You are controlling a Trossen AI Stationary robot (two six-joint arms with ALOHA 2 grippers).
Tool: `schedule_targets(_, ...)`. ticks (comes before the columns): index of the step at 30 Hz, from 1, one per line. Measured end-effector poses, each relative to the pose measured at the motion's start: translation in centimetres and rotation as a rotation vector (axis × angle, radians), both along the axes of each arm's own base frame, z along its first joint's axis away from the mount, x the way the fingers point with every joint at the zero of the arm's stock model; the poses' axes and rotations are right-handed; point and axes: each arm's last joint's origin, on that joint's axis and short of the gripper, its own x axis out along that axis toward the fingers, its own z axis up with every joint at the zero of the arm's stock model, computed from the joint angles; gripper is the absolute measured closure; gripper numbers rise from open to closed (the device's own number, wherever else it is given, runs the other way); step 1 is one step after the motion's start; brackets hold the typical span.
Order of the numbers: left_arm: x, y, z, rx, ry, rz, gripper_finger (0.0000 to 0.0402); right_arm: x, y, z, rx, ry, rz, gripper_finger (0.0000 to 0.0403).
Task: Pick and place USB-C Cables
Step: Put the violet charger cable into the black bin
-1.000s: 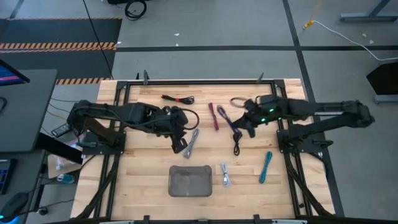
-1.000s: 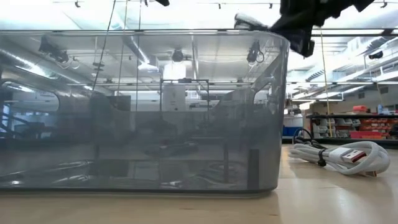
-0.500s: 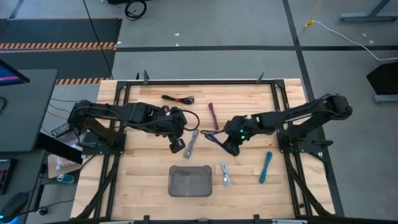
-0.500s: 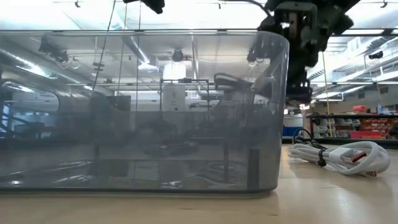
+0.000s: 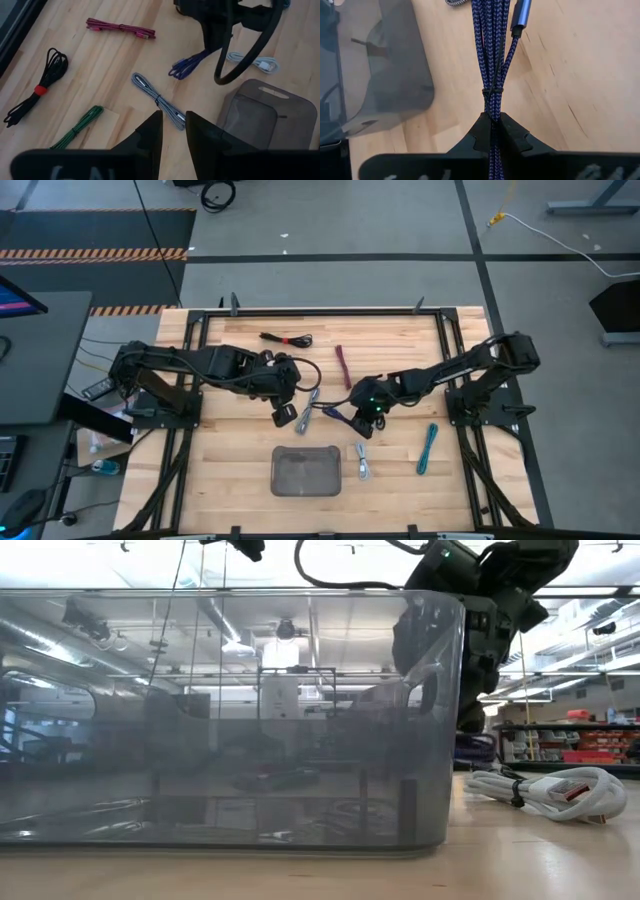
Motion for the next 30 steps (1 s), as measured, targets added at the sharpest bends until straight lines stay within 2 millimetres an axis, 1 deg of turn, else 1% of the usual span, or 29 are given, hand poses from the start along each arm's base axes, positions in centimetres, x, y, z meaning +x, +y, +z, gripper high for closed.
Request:
schedule_targets(2, 0.0, 0.0, 0.0, 0.000, 0.000, 0.000, 0.0312, 0.0, 0.0, 0.1, 0.002, -0.006, -0.002, 0.0364)
schedule_targets(6, 0.0, 0.0, 0.0, 0.000, 0.000, 0.000, 0.0312, -0.1, -0.1, 0.6, -0.010, -0.029, 0.013, 0.0306)
schedule_targets(8, 0.0, 0.0, 0.0, 0.000, 0.000, 0.000, 0.0312, -0.1, -0.2, 0.7, -0.010, -0.034, 0.008, 0.0289)
schedule_targets(13, 0.0, 0.0, 0.0, 0.000, 0.000, -0.001, 0.0312, 0.0, -0.3, 0.8, 0.018, -0.045, 0.010, 0.0280)
schedule_targets(15, 0.0, 0.0, 0.0, 0.002, 0.003, -0.002, 0.0312, 0.2, -0.3, 1.6, 0.058, -0.101, 0.029, 0.0281)
schedule_targets(18, -0.3, 0.1, -0.2, 0.022, 0.044, -0.027, 0.0312, 0.4, -0.7, 4.1, 0.114, -0.225, 0.060, 0.0281)
schedule_targets(20, -0.4, 0.1, -0.3, 0.027, 0.063, -0.028, 0.0312, 0.5, -1.0, 6.4, 0.140, -0.303, 0.084, 0.0281)
schedule_targets(23, -0.5, 0.3, -0.3, 0.029, 0.072, -0.023, 0.0312, 0.0, -1.3, 10.6, 0.156, -0.452, 0.131, 0.0281)
schedule_targets(27, 0.3, 0.8, -0.6, 0.036, 0.071, -0.054, 0.0312, -1.7, -1.8, 15.9, 0.127, -0.645, 0.172, 0.0281)
schedule_targets(30, 2.1, 1.3, -1.7, 0.036, 0.070, -0.115, 0.0312, -3.7, -1.9, 20.1, 0.091, -0.800, 0.189, 0.0281)
